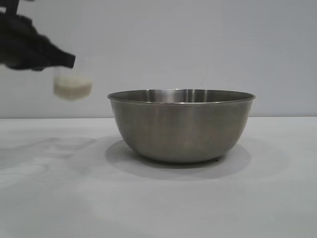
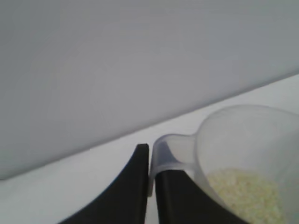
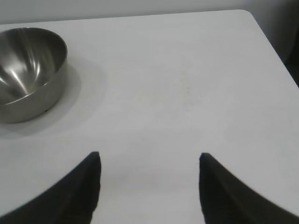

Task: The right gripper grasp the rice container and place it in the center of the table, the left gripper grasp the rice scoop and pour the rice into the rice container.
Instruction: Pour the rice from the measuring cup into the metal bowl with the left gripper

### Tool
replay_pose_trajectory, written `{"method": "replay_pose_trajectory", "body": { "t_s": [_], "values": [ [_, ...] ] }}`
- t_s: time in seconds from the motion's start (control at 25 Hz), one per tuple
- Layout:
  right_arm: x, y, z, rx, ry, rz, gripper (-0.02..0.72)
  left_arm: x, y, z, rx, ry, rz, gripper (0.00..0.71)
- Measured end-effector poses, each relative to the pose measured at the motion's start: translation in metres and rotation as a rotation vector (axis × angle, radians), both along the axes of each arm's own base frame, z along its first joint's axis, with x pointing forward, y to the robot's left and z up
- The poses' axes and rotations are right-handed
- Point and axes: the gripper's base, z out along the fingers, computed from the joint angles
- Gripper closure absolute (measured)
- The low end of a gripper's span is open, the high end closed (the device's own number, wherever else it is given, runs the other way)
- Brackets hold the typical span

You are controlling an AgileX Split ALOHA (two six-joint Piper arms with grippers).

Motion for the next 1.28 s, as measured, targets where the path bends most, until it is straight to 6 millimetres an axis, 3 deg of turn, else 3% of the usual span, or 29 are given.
{"method": "replay_pose_trajectory", "body": {
  "t_s": [0.28,0.48,0.76,0.96,1.28],
  "values": [
    [0.0,0.0,0.0,0.0,0.0,0.0,0.316,0.016,-0.02,0.032,0.079,-0.176,-0.147,0.71],
    [0.0,0.0,0.0,0.0,0.0,0.0,0.316,0.016,-0.034,0.043,0.179,-0.274,-0.285,0.71],
    [0.0,0.0,0.0,0.0,0.0,0.0,0.316,0.003,-0.048,0.035,0.423,-0.399,-0.484,0.71],
    [0.0,0.0,0.0,0.0,0.0,0.0,0.316,0.001,-0.051,0.032,0.566,-0.493,-0.497,0.71],
    [0.0,0.0,0.0,0.0,0.0,0.0,0.316,-0.013,-0.078,0.026,0.806,-0.679,-0.546,0.71]
  ]
}}
